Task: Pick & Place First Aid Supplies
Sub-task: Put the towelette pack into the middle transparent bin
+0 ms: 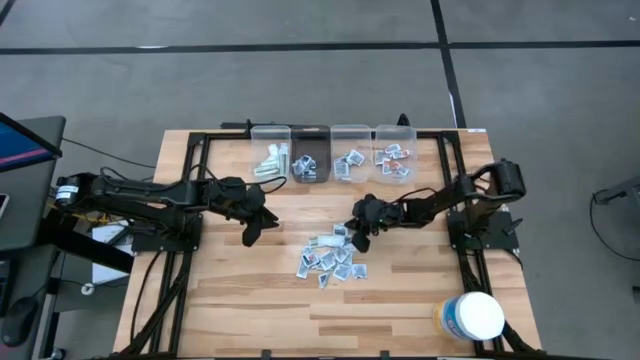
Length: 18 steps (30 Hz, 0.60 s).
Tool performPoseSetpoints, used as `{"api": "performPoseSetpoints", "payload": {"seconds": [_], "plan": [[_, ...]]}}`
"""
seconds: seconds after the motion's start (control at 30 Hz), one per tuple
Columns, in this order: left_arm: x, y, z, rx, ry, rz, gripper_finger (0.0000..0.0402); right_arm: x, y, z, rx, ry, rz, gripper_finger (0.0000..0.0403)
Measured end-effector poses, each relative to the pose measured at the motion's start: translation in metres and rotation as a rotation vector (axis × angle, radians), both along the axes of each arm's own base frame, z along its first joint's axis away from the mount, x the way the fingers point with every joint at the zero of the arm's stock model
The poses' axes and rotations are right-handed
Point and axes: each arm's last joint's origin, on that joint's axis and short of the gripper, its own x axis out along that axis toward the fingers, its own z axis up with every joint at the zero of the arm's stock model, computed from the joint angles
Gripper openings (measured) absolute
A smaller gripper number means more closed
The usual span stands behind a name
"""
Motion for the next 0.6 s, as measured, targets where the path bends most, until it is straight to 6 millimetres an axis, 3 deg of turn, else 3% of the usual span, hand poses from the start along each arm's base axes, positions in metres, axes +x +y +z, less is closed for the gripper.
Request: {"api": "performPoseSetpoints", "payload": {"seconds": [0.13,0.33,0.47,0.6], "plan": [[0.0,0.0,0.0,0.0,0.0,0.0,0.0097,0.0,-0.006,0.027,-0.032,-0.105,0.002,0.0001],[0.0,0.001,0.0,0.022,-0.001,0.028,0.0097,-0.005,-0.013,0.05,-0.081,-0.167,0.003,0.0003],[0.0,0.001,0.0,0.027,-0.001,0.038,0.0097,-0.006,-0.017,0.047,-0.09,-0.14,-0.004,0.0009],[0.0,0.001,0.0,0.027,-0.001,0.037,0.0097,-0.004,-0.015,0.031,-0.087,-0.07,0.003,0.0033]]}}
